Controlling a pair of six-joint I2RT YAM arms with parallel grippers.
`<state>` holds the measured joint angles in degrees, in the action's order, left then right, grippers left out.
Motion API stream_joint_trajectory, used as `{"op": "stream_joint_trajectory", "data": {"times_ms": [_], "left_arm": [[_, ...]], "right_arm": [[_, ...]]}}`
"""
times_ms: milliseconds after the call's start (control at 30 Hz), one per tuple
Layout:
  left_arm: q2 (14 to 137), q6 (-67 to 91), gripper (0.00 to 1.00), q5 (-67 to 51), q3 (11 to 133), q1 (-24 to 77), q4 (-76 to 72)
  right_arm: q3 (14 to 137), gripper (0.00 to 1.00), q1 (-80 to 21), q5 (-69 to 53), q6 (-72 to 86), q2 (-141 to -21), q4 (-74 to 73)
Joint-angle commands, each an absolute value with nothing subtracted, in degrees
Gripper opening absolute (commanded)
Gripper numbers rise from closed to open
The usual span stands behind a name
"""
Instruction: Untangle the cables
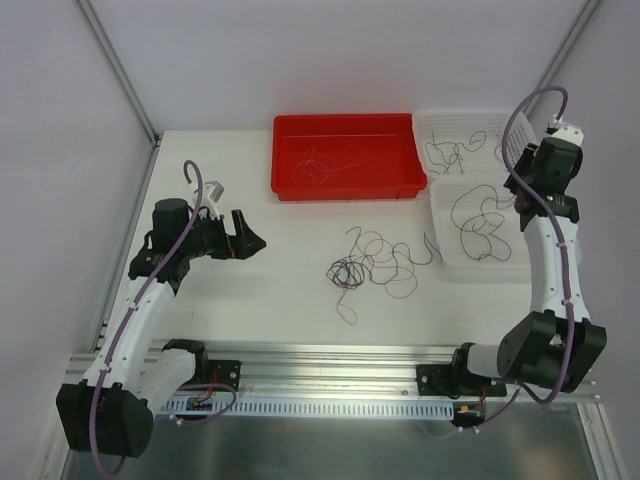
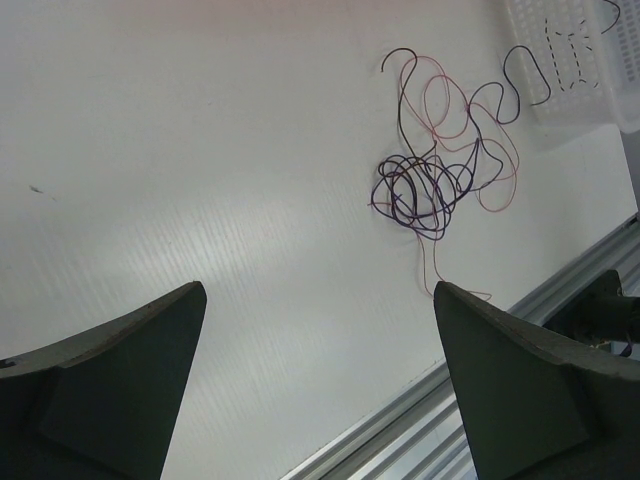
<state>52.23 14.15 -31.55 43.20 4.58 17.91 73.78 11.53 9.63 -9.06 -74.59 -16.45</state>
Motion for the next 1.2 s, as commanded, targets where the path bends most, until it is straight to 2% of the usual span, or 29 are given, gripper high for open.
{"op": "stream_joint_trajectory", "data": {"times_ms": [0,100,133,200,300,467,633,833,967,1067,1167], "left_arm": [[52.4,14.7,0.99,-33.7,43.0,4.9,17.4],[52.5,14.8,0.99,-33.6,42.8,4.9,17.4],[52.6,14.8,0.99,-33.6,42.8,4.9,17.4],[53.0,14.9,0.99,-34.2,42.8,4.9,17.4],[53.7,15.2,0.99,-35.2,42.9,4.9,17.4],[54.2,15.4,0.99,-35.4,42.8,4.9,17.4],[54.8,15.5,0.99,-35.7,42.8,5.0,17.4],[55.6,15.6,0.99,-36.5,42.9,5.1,17.4],[55.5,15.6,0.99,-36.6,43.0,5.0,17.3],[55.7,15.4,0.99,-36.4,42.9,5.0,17.3],[56.3,15.5,0.99,-36.7,43.0,5.1,17.4]], "right_arm": [[72.3,0.40,13.3,10.9,-2.6,-75.1,-15.5],[74.5,0.58,13.4,13.1,1.9,-76.6,-26.8],[74.9,0.70,12.8,12.5,2.5,-76.3,-30.0],[74.9,0.83,10.9,12.4,1.5,-73.7,-32.2],[74.8,0.86,4.8,9.4,0.4,-70.1,-35.2],[65.9,0.85,-8.4,2.4,5.1,-65.1,-34.3],[55.1,0.77,-22.5,1.0,12.6,-64.2,-25.9],[47.6,0.70,-33.5,2.9,15.9,-72.4,-13.0],[46.2,0.65,-36.4,2.5,17.0,-79.2,-5.1],[48.2,0.57,-39.5,2.5,17.0,-85.4,-2.2],[52.9,0.41,-44.3,2.2,15.6,-90.9,-2.7]]}}
